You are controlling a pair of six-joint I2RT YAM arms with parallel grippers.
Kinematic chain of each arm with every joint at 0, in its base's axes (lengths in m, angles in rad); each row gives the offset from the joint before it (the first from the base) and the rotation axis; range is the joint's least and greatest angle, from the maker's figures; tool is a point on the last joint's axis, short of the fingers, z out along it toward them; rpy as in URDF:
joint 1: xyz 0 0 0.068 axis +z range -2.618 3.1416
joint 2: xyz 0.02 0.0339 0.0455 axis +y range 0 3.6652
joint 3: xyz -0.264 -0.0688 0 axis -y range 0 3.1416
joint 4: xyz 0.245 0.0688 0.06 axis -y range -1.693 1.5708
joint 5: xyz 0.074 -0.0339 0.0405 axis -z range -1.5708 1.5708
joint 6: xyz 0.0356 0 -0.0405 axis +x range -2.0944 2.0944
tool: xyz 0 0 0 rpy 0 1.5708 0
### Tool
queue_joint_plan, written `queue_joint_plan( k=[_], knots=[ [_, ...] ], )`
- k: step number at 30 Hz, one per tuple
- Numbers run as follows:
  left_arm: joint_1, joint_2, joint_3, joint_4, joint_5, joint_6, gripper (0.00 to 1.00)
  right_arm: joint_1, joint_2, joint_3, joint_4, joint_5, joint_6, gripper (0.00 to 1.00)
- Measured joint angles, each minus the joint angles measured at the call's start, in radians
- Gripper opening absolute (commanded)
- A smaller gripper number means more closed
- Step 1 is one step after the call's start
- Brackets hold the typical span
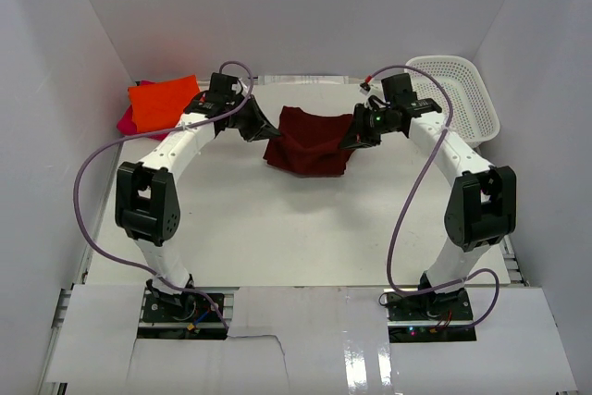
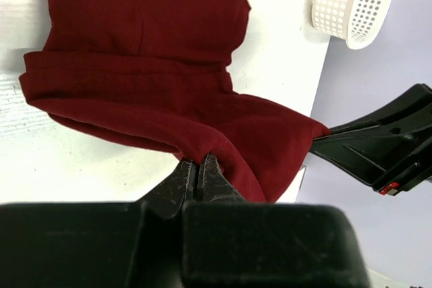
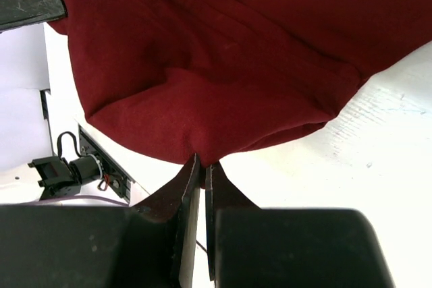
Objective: Fold and stack the t-shirts
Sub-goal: Grab one side of the 2/3 rectangular tshirt with both arms, then fold the long partially folded tshirt into a neat square
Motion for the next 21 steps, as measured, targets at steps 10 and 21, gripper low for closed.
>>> queue_joint_plan(
  k=[10,21],
  knots=[
    [0.019,0.08,0.081,-0.014,0.01,0.004,0.0,-0.028,0.051,0.058,-0.023,-0.014,-0.002,0.08],
    [0.021,-0.124,-0.323,0.017,0.055,0.01,0.0,-0.019,-0.145,-0.356,0.034,-0.069,0.002,0.08]
  ],
)
